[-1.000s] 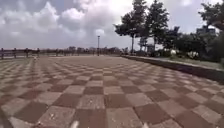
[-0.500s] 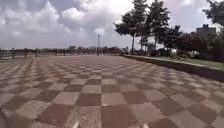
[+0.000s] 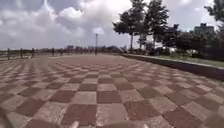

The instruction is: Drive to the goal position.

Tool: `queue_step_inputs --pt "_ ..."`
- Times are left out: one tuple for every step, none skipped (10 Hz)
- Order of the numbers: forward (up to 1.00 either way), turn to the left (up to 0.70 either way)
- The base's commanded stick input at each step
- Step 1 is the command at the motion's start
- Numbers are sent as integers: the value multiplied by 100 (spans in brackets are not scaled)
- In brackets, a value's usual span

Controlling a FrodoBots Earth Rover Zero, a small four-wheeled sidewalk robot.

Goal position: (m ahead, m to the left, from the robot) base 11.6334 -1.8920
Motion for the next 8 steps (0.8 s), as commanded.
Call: queue_step_inputs --pt "70 0" --pt "70 0" --pt "70 0" --pt "70 0" --pt "70 0" --pt "70 0" --pt "70 0" --pt "70 0"
